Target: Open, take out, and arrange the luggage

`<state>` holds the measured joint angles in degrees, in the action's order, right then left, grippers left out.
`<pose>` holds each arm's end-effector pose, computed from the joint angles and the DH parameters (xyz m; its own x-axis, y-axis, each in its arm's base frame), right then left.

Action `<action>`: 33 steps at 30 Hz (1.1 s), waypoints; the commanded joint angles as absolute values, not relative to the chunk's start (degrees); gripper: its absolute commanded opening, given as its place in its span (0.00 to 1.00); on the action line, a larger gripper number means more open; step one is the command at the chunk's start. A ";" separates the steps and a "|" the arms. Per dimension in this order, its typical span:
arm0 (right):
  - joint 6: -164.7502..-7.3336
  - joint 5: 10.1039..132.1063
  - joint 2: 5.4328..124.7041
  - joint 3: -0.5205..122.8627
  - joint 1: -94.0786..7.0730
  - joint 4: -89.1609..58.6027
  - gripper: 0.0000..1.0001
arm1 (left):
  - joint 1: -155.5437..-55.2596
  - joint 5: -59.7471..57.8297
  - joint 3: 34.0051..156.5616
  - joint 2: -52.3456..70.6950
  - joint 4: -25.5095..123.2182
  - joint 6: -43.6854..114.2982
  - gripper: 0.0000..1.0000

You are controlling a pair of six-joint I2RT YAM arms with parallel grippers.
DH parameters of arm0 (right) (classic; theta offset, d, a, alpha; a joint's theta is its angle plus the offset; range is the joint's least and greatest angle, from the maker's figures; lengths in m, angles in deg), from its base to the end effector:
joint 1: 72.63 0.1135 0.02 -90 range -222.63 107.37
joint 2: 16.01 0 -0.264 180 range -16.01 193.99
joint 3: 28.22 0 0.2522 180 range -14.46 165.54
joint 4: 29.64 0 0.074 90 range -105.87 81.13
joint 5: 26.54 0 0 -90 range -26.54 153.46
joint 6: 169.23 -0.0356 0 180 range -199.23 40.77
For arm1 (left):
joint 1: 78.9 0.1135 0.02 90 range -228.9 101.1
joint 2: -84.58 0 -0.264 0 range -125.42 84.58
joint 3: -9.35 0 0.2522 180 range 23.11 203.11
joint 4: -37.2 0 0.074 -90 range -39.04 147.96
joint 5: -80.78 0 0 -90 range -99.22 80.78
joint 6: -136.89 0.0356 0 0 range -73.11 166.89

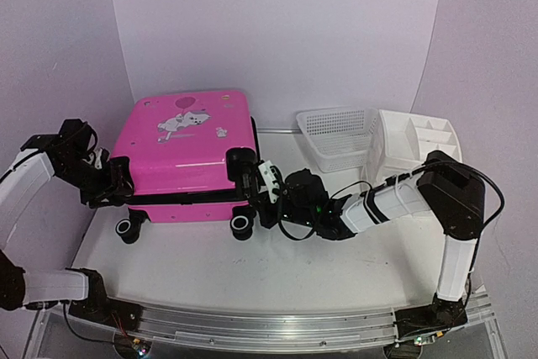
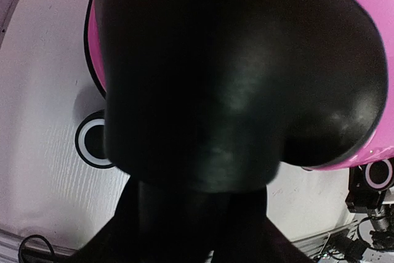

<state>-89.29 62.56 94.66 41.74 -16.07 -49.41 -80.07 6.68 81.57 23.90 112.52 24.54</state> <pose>0.2246 0.3391 0.1568 -0.3383 -0.1953 -0.9206 -0.7792 0.6067 0.1576 0.1854 -0.0135 0.2970 -0.8830 -0.3478 -0.3152 -0.2110 0.8940 -0.3953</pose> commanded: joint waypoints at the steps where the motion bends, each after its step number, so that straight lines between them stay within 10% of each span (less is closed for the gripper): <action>1: -89.30 63.59 91.25 44.58 -14.14 -47.40 0.00 | -79.89 16.83 80.91 24.60 107.31 25.25 0.50; 14: -86.72 45.10 98.93 54.53 -3.32 -49.05 0.00 | -80.92 31.94 72.88 27.86 96.03 16.61 0.28; 33: -90.47 70.47 114.06 83.44 -5.00 -26.84 0.00 | -93.26 27.90 70.52 35.90 87.75 3.02 0.27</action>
<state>-88.31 57.86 114.51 80.12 -5.28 -26.60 -88.92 23.45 70.01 32.46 96.37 5.17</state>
